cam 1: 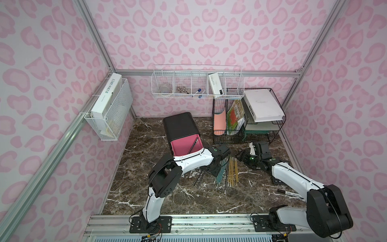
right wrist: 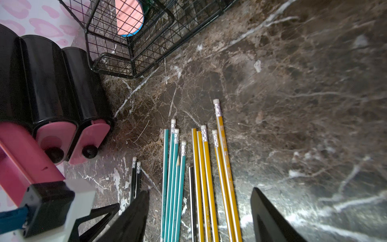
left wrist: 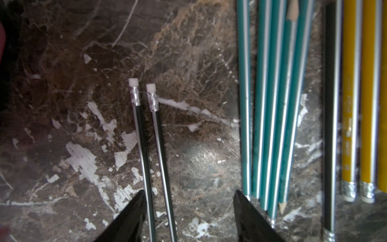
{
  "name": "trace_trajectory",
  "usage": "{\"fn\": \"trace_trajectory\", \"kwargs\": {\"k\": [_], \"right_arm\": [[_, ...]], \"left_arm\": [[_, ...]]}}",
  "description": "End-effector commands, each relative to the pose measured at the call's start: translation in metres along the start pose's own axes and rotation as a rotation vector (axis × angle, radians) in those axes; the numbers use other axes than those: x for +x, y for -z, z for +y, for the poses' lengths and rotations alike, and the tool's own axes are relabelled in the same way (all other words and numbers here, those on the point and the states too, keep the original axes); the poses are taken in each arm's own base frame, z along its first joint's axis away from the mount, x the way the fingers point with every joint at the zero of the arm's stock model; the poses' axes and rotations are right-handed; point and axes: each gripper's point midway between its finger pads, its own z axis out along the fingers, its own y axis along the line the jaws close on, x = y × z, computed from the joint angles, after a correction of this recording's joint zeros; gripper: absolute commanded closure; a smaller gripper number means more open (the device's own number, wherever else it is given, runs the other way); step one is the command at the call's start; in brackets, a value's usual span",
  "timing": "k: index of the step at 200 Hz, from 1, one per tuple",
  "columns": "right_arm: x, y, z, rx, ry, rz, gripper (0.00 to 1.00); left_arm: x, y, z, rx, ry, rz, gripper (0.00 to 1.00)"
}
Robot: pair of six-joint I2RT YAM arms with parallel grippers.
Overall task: Please place the pencils in the drawer according to their color
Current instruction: Pick up the pencil from the center of the board.
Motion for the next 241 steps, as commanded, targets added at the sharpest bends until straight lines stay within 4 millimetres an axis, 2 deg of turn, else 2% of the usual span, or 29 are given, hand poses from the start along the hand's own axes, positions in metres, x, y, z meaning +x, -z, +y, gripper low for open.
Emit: {"fn": "trace_trajectory", "kwargs": {"k": [1,76,241], "right_arm": [[-0.001,0.0,0.002,-0.006,0.003,-0.002,0.31],[-0.002,-0.001,0.002,-0.006,0.0,-0.004,0.31],[-0.002,-0.002,0.002,-0.006,0.003,0.001,0.31]], "left_arm": [[-0.007,-0.003,0.001,0.0,-0.015,-0.013,0.39],[-0.004,-0.022,0.0,0.0,-0.009,0.009,0.48],[0.009,-0.052,0.015,-0.017,0.009,0.08,0.52]]}}
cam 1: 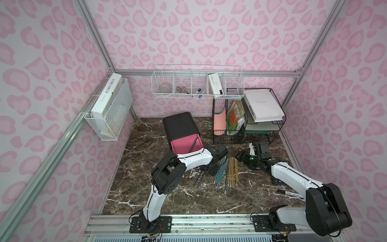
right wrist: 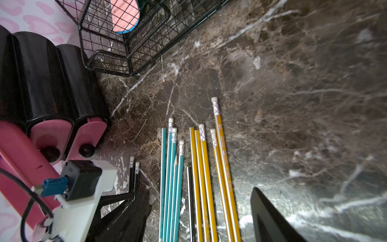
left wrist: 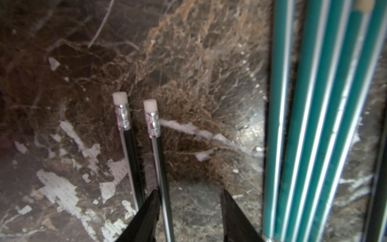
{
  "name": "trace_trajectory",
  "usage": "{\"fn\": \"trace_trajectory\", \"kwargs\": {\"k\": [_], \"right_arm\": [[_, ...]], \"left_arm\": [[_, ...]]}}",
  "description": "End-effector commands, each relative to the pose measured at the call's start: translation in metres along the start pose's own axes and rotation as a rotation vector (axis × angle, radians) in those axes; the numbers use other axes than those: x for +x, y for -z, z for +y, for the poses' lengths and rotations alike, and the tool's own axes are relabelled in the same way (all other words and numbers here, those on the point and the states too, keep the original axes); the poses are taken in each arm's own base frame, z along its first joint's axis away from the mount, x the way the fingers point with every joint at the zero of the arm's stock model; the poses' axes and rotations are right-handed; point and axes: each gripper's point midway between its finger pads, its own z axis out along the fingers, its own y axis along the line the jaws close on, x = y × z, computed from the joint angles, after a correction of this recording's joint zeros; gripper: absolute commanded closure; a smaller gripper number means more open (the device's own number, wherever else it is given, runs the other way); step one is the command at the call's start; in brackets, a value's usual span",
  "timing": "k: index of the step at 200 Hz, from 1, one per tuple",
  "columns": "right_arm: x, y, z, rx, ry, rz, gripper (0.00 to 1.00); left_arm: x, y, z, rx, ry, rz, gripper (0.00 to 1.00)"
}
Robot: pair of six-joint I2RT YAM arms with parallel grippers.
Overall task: Please place the pencils in the drawer according to their color
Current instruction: Pick up the pencil from the center of the board.
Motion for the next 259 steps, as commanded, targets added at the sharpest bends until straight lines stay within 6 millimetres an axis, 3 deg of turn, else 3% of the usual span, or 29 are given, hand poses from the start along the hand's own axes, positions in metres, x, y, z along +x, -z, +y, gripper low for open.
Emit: {"fn": "trace_trajectory", "kwargs": {"k": [1,98,164,259], "right_arm": [[-0.004,0.001,0.004,-0.012,0.007,-0.009,0.31],[-0.005,0.001,0.005,-0.01,0.009,-0.011,0.31],[-0.005,0.002,0.005,-0.006,0.014,-0.01,0.31],[-0.006,0.002,0.004,0.0,0.013,-0.012,0.31]], "left_arm": [[0.007,-0.016,0.008,-0.036,-0.008,0.038,0.53],[-0.014,-0.021,-0.001,-0.035,-0.033,0.023,0.58],[-0.025,-0.032,0.008,-0.052,-0.028,0.026,0.59],[-0.035,-0.043,0.01,-0.061,-0.042,0.027,0.69]]}}
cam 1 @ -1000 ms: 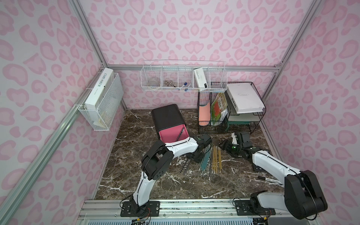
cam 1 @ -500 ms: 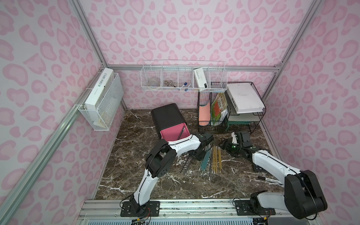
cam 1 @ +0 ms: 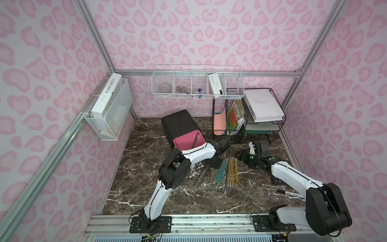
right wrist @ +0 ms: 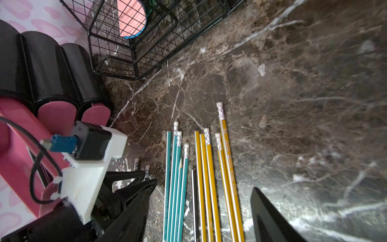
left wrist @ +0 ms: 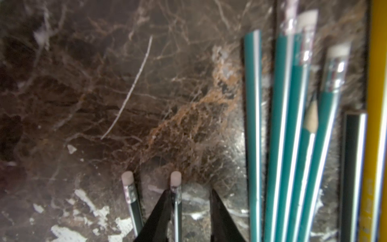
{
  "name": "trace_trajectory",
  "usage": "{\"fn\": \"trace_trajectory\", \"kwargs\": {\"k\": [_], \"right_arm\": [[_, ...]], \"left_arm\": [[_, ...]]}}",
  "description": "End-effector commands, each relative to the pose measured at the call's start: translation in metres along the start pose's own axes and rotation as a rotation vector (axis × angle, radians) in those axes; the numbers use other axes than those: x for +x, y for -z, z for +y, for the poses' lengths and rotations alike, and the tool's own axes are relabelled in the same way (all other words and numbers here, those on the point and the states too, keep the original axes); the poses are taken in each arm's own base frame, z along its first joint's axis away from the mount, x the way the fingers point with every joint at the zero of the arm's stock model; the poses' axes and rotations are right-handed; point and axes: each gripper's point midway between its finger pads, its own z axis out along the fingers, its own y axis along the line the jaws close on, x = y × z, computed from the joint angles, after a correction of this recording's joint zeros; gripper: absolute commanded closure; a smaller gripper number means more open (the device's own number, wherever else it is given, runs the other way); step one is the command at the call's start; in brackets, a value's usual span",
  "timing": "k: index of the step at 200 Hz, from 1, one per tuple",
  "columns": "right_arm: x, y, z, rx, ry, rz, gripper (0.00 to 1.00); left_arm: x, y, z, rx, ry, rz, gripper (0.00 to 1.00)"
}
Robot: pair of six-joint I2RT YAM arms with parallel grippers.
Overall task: Please place the pencils in the drawer according to their color
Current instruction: Pick up the pencil from the center of the board.
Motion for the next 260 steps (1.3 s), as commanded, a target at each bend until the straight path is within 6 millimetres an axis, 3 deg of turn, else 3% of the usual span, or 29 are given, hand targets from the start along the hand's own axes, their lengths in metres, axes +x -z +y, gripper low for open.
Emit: {"fn": "trace_trajectory", "kwargs": {"k": [1,40,100,136,200,260], "right_arm": [[-0.001,0.001,0.0,0.009,0.01,-0.004,0.31],[-0.002,0.001,-0.001,0.01,0.007,-0.005,0.31],[-0.001,0.002,0.0,0.009,0.01,-0.005,0.31],[-0.001,0.002,0.0,0.008,0.011,-0.006,0.31],[-0.001,-0.001,0.0,0.0,0.005,-0.002,0.31],[-0.002,-0.002,0.001,-0.004,0.005,-0.003,0.31]], "left_arm": [[0.01,-0.026,0.014,-0.072,-0.013,0.042,0.7],[0.012,-0.031,0.014,-0.077,-0.015,0.052,0.76],[0.016,-0.037,0.015,-0.081,-0.02,0.068,1.0],[0.017,-0.034,0.015,-0.075,-0.025,0.069,1.0],[0.007,0.021,0.012,-0.01,-0.016,-0.013,1.0],[0.008,0.057,0.001,0.073,-0.012,-0.046,1.0]]}}
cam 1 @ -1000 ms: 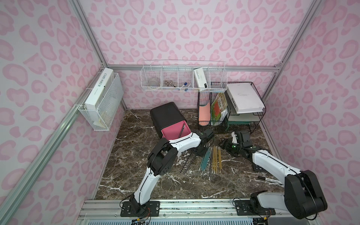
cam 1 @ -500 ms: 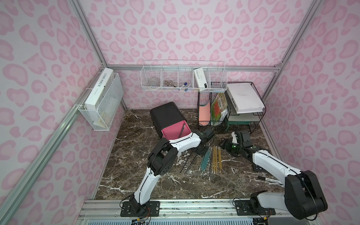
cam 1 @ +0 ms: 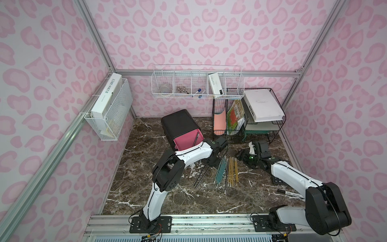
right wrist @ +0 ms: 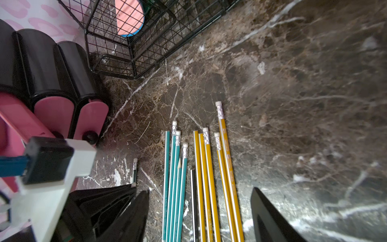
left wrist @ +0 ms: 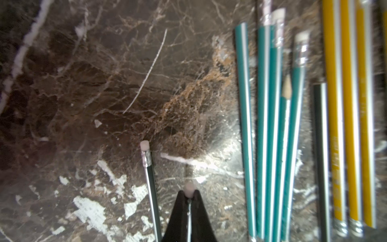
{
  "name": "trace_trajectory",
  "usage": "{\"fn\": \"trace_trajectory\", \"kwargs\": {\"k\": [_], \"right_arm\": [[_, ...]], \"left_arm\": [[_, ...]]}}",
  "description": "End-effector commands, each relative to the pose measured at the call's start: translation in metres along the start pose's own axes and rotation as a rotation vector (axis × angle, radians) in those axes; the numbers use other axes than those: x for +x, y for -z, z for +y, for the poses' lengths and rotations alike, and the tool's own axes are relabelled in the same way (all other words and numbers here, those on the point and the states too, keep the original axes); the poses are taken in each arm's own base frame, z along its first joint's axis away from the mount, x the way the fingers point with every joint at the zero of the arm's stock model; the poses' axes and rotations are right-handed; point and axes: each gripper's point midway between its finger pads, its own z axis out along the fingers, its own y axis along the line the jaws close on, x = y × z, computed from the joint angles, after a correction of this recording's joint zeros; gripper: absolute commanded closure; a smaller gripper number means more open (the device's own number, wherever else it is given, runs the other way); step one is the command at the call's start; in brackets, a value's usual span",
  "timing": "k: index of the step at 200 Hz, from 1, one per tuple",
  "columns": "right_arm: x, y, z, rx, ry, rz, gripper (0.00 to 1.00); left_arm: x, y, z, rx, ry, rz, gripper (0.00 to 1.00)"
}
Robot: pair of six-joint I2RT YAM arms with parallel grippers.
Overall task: Please place the pencils in the drawer according to their color
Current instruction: Pick up the pencil from the center of the board, then place the pencil in the drawer.
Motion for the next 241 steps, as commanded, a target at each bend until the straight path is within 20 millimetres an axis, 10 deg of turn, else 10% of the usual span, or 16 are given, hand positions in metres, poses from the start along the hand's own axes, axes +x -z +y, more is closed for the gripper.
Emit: {"fn": "trace_trajectory", "kwargs": {"k": [1,161,241], "right_arm": [[-0.003,0.0,0.002,-0.008,0.007,-0.007,0.31],[-0.003,0.0,0.003,-0.008,0.003,-0.012,0.31],[-0.005,0.001,0.007,-0.019,0.0,-0.017,0.31]], "left_arm": [[0.005,0.011,-0.004,0.027,-0.005,0.014,1.0],[-0.033,0.096,-0.032,0.158,-0.039,-0.14,1.0],[-0.099,0.157,0.036,0.031,-0.01,-0.363,1.0]]}}
